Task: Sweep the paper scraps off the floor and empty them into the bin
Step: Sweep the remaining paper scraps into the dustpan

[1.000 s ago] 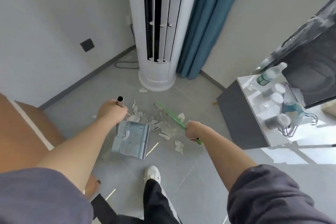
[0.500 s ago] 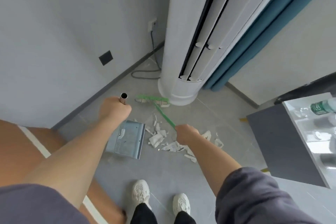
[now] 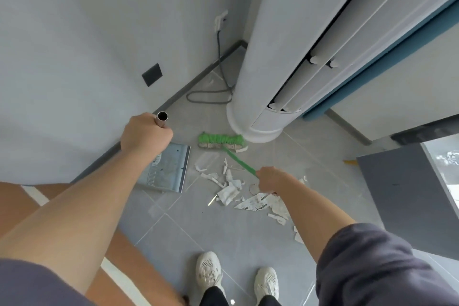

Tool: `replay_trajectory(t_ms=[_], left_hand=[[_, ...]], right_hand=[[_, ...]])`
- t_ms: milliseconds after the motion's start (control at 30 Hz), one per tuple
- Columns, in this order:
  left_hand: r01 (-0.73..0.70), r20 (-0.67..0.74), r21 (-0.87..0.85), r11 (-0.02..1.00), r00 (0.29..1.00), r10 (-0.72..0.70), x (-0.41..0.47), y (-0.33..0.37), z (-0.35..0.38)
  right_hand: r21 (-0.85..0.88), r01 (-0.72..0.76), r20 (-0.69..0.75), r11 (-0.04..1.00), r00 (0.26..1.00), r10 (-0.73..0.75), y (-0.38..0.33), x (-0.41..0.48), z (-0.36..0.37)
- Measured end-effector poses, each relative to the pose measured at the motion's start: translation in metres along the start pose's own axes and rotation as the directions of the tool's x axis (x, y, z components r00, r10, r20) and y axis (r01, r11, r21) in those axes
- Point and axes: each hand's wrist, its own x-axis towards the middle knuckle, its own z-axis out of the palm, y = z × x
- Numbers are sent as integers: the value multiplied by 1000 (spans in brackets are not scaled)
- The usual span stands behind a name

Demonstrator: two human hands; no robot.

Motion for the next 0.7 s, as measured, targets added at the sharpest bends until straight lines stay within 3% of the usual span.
replay_trajectory(t_ms=[267,433,700], left_hand=[[35,-2,-3,999,999,-35,-13,-12,-25],[105,-17,-31,994,994,-106,-26,-34,-36],[175,-77,-48,983,981,-178,-44,-91,-41]], right_hand=[[-81,37,66,996,997,-32,-5,-42,-73],[-36,92,-15,995,996,-92,-45,-39,-55],[-205,186,-45,961,979,-199,-132,-23,4]])
